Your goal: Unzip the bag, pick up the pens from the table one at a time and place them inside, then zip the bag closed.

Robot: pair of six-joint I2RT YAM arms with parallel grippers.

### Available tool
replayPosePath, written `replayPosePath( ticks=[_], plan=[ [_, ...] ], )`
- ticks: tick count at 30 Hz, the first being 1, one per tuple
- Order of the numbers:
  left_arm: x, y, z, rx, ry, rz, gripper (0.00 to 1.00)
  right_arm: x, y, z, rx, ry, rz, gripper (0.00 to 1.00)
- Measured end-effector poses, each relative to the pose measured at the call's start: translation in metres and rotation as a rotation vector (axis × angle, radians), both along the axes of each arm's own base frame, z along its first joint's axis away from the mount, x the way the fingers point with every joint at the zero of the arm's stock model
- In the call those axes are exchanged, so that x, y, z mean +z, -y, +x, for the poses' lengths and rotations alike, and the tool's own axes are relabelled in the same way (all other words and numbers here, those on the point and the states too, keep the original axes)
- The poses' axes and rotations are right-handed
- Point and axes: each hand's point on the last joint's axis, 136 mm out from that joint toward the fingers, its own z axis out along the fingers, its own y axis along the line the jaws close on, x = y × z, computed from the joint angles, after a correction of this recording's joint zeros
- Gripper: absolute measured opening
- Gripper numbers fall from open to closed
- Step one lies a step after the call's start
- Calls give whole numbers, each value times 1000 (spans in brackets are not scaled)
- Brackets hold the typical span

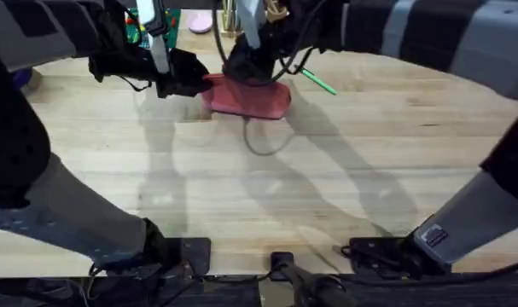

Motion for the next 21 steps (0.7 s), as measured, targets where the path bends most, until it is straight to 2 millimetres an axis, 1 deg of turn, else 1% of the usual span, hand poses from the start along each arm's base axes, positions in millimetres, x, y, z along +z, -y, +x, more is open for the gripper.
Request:
replayPosePath(
  ticks=[3,6,15,16,17,18,20,21],
  plan=[
    [0,0,0,0,0,0,42,-1,-11,1,18,4,6,31],
    [0,0,0,0,-1,-1,42,-2,-18,0,29,9,11,31],
    [0,0,0,0,-1,-1,43,-3,-19,-2,28,-1,10,30],
    [0,0,0,0,-1,-1,42,-4,-19,-3,26,-9,7,55],
    [0,0,0,0,-1,-2,43,-5,-18,-4,24,-19,3,157],
    [0,0,0,0,-2,-2,42,-5,-18,-5,24,-25,0,307],
    [0,0,0,-1,-1,-1,43,-7,-16,-7,23,-43,-13,578],
    [0,0,0,0,-1,-2,43,-8,-13,-8,20,-56,-22,732]
  ],
)
